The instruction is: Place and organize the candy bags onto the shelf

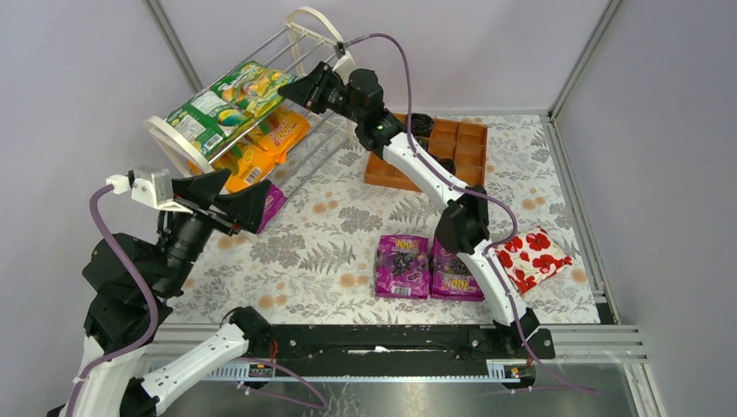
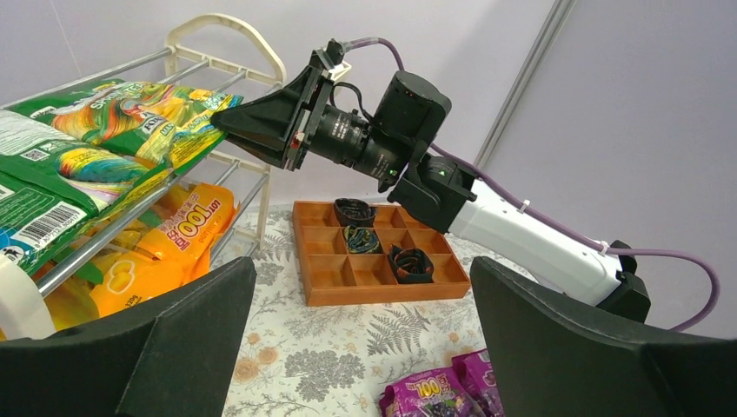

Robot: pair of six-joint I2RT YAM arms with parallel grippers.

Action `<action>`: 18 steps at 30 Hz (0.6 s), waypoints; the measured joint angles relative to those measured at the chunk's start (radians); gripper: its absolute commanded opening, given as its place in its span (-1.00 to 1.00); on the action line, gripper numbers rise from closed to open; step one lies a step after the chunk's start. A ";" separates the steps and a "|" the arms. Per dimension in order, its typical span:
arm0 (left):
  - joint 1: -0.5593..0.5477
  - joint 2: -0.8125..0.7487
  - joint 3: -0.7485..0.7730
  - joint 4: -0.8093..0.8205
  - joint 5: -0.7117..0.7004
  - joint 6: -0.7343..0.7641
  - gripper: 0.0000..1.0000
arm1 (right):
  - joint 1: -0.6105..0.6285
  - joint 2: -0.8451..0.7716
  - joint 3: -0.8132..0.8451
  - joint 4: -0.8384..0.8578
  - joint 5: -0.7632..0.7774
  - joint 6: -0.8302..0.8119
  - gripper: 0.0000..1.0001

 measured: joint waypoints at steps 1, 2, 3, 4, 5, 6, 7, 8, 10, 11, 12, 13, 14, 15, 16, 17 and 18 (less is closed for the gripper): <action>0.000 0.000 0.000 -0.001 0.000 -0.001 0.97 | 0.000 0.000 0.000 0.000 0.003 -0.001 -0.28; 0.000 0.001 0.000 -0.002 0.000 -0.002 0.97 | 0.000 0.000 0.004 0.000 0.005 -0.005 -0.22; 0.000 0.003 -0.001 -0.002 0.000 -0.004 0.98 | 0.000 0.000 0.006 0.000 0.005 -0.007 -0.15; 0.000 0.005 -0.001 -0.002 0.000 -0.005 0.98 | 0.000 0.000 0.006 0.000 0.006 -0.008 -0.04; 0.000 0.009 -0.002 -0.002 0.001 -0.005 0.97 | 0.000 -0.002 0.006 -0.001 0.006 -0.008 0.07; 0.000 0.012 -0.003 -0.002 0.002 -0.006 0.98 | 0.000 -0.006 0.006 -0.003 0.006 -0.009 0.20; 0.000 0.015 -0.005 -0.003 0.004 -0.008 0.97 | 0.000 -0.015 0.003 -0.013 0.012 -0.014 0.32; 0.000 0.018 -0.005 -0.003 0.005 -0.009 0.97 | 0.000 -0.034 -0.015 -0.022 0.015 -0.023 0.44; 0.000 0.025 -0.006 -0.002 0.008 -0.013 0.97 | 0.000 -0.095 -0.085 -0.041 0.023 -0.043 0.65; 0.000 0.026 -0.007 -0.002 0.010 -0.014 0.98 | -0.001 -0.133 -0.130 -0.060 0.023 -0.055 0.75; 0.000 0.027 -0.010 -0.002 0.011 -0.016 0.97 | -0.002 -0.177 -0.191 -0.071 0.023 -0.071 0.85; 0.000 0.027 -0.013 -0.002 0.013 -0.021 0.97 | -0.002 -0.225 -0.257 -0.088 0.022 -0.092 0.95; 0.000 0.027 -0.017 -0.001 0.015 -0.024 0.97 | -0.003 -0.265 -0.309 -0.102 0.023 -0.107 0.99; 0.000 0.027 -0.020 -0.002 0.016 -0.026 0.97 | -0.004 -0.317 -0.380 -0.116 0.023 -0.134 0.99; 0.000 0.027 -0.026 -0.002 0.019 -0.029 0.98 | -0.005 -0.374 -0.459 -0.129 0.022 -0.164 1.00; 0.000 0.027 -0.032 -0.001 0.022 -0.032 0.97 | -0.006 -0.426 -0.530 -0.143 0.024 -0.191 1.00; 0.000 0.027 -0.041 0.000 0.027 -0.038 0.97 | -0.009 -0.496 -0.633 -0.143 0.022 -0.224 1.00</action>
